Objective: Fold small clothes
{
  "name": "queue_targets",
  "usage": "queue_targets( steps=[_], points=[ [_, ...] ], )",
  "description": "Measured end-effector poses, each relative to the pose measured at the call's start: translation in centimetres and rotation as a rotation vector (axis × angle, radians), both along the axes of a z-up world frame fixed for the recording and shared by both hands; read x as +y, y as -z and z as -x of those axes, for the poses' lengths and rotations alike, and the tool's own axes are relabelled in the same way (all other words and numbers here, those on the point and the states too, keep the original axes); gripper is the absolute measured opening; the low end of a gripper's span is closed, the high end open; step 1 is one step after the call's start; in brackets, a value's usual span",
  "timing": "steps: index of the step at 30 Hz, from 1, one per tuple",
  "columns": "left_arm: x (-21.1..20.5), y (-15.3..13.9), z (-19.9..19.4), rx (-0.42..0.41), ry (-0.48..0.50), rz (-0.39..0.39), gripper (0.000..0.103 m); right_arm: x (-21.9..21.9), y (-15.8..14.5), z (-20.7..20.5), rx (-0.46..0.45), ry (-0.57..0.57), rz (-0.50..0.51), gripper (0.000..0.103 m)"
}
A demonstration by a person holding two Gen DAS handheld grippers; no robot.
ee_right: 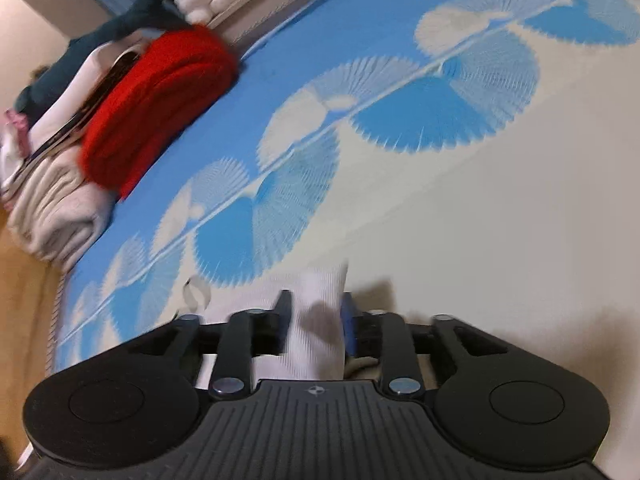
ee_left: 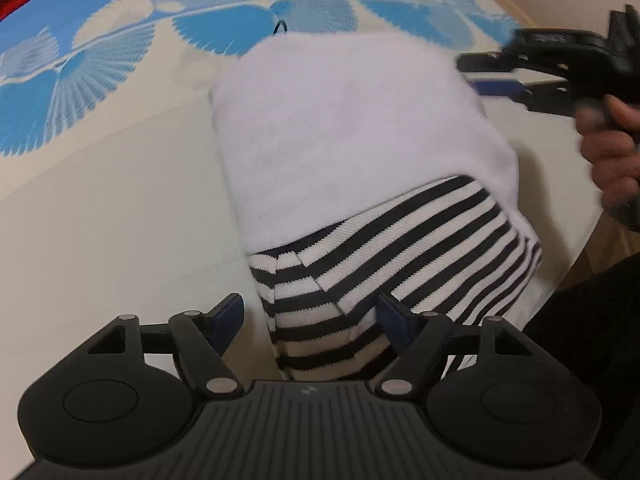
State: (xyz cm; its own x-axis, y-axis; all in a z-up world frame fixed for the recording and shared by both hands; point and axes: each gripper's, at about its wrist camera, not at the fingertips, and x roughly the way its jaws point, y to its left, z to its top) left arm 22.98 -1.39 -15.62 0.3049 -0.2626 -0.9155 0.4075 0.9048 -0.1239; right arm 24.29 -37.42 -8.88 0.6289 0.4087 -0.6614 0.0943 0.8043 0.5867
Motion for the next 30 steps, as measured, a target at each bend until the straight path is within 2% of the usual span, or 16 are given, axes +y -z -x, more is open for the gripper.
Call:
queue_targets(
  steps=[2, 6, 7, 8, 9, 11, 12, 13, 14, 16, 19, 23, 25, 27, 30],
  points=[
    [0.7, -1.0, 0.3, -0.024, 0.004, 0.027, 0.078, 0.2, 0.4, 0.7, 0.040, -0.073, -0.025, 0.048],
    [1.5, -2.1, 1.8, -0.041, 0.019, 0.076, 0.077, 1.0, 1.3, 1.6, 0.085, -0.164, -0.032, 0.047],
    [1.2, -2.1, 2.1, -0.036, 0.033, 0.070, 0.077, 1.3, 1.3, 1.8, 0.080, -0.184, -0.022, 0.042],
    [0.8, -2.0, 2.4, -0.032, 0.051, 0.056, 0.077, 1.6, 1.0, 2.1, 0.062, -0.199, -0.016, 0.010],
    [0.4, -1.6, 2.8, -0.026, 0.075, 0.038, 0.078, 1.5, 0.5, 2.4, 0.038, -0.206, -0.024, 0.002],
    [0.0, -0.4, 3.3, -0.014, 0.104, -0.010, 0.079, 0.2, -1.0, 3.3, -0.053, -0.143, -0.052, 0.002],
    [-0.1, 0.1, 3.4, -0.004, 0.108, -0.018, 0.079, -0.9, -1.4, 3.5, -0.072, -0.086, -0.072, 0.001],
    [-0.1, 0.4, 3.5, 0.012, 0.110, -0.008, 0.080, -1.7, -1.1, 3.4, -0.048, -0.050, -0.079, 0.001],
    [-0.1, 0.5, 3.5, 0.021, 0.113, -0.004, 0.079, -1.9, -0.5, 3.3, -0.008, -0.030, -0.042, 0.001],
    [-0.4, 0.6, 3.8, 0.017, 0.132, -0.031, 0.080, -0.4, 0.6, 2.9, 0.060, -0.072, 0.103, 0.001],
    [-0.7, 0.9, 3.8, 0.032, 0.139, -0.057, 0.080, 1.7, 0.8, 2.6, 0.042, -0.131, 0.218, 0.002],
    [-0.7, 0.2, 4.0, 0.030, 0.144, -0.059, 0.079, 2.0, 0.5, 3.2, 0.021, -0.127, 0.277, 0.005],
    [-0.3, -0.7, 4.1, 0.005, 0.141, -0.027, 0.078, 1.4, -0.8, 4.0, -0.043, -0.098, 0.310, 0.014],
    [0.5, -2.1, 4.0, -0.045, 0.118, 0.019, 0.078, 1.1, -2.6, 5.1, -0.152, -0.106, 0.309, 0.014],
    [1.5, -3.6, 3.3, -0.088, 0.067, 0.106, 0.070, 1.8, -4.2, 7.0, -0.295, -0.238, 0.266, 0.014]
  ],
)
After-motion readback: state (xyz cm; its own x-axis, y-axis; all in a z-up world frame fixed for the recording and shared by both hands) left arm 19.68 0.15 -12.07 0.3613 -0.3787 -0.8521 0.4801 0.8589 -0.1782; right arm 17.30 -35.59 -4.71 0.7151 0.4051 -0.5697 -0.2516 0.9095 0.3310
